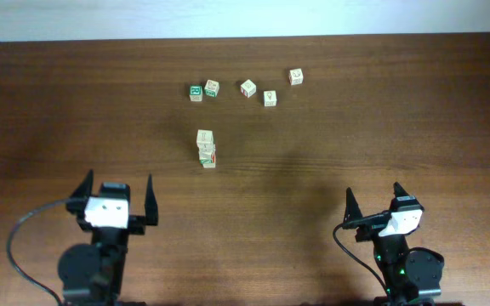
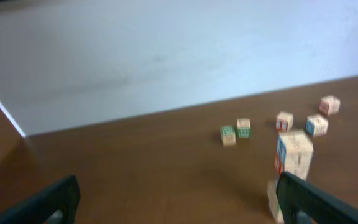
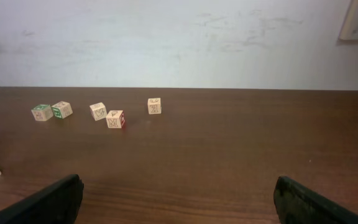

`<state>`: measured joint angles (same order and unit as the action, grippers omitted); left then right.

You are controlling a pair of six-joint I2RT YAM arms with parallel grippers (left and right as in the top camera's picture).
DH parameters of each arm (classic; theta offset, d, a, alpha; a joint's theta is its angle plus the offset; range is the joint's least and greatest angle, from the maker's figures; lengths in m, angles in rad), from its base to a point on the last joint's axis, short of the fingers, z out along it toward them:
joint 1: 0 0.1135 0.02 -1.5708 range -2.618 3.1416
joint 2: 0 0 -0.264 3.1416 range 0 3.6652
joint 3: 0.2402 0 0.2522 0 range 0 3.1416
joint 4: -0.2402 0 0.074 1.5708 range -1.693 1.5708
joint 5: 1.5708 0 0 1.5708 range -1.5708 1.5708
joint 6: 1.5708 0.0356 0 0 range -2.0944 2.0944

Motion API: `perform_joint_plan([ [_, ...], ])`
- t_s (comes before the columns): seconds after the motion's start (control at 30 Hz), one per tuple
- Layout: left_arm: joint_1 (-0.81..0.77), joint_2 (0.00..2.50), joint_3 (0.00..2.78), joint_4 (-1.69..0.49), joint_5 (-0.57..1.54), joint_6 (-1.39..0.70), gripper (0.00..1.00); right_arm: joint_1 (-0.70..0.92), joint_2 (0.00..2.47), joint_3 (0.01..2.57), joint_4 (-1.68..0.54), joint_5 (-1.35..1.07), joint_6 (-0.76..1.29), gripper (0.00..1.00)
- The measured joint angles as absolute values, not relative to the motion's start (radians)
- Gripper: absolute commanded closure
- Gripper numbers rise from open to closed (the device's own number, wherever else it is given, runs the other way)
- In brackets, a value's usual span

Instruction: Rotate 5 blocks

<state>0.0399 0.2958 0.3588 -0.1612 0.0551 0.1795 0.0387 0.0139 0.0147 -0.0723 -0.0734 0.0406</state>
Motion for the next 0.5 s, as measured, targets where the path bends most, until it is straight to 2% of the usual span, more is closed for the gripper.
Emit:
perform_joint_plan([
  [0.27,0.028,0.039,0.093,-0.065,0.055,0.305,0.01,0.039,0.014,0.015,-0.072,-0.073,0.041,0.02],
  [0.5,0.028,0.015,0.018,-0.078,0.044,0.45,0.01,0.039,0.014,0.015,-0.073,-0.073,0.041,0.02],
])
